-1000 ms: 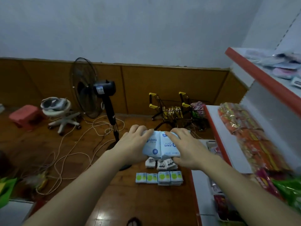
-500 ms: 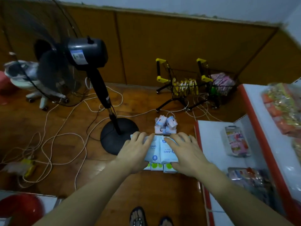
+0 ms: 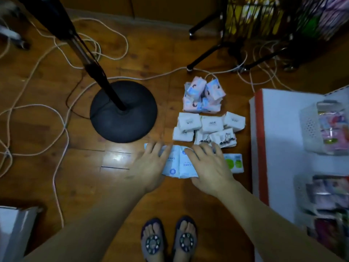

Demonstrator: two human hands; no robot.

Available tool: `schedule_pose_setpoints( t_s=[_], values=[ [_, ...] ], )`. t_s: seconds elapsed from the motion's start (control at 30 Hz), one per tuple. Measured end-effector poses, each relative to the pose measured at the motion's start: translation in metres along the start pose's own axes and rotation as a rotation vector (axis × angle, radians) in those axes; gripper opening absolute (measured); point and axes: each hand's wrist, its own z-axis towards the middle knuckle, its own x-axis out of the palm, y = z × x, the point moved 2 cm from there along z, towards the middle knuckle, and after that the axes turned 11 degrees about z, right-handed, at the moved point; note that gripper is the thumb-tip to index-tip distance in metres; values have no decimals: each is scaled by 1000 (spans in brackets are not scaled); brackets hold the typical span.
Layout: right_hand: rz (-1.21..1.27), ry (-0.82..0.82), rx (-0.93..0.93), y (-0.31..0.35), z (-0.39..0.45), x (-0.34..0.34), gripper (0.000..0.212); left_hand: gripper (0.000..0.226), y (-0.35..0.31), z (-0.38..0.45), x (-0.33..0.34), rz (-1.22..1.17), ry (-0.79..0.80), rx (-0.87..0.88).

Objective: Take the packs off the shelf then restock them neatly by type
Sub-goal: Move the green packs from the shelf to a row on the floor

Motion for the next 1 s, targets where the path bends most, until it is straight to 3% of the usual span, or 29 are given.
schedule_pose_setpoints(
  t_s=[0.27, 0.47, 0.83, 1.0],
  values=[
    [23, 18, -2, -39, 48, 155, 78, 88, 9, 63, 143, -39, 46, -6],
    [29, 89, 32, -68, 78, 229, 76, 93, 3, 105, 216, -29, 57, -17],
    [-9, 163, 69, -100, 107, 296, 77, 96, 4, 155, 293, -58, 35, 2],
    [16, 187, 62, -101, 102, 284, 93, 107, 1, 148, 284, -6, 85, -29]
  ],
)
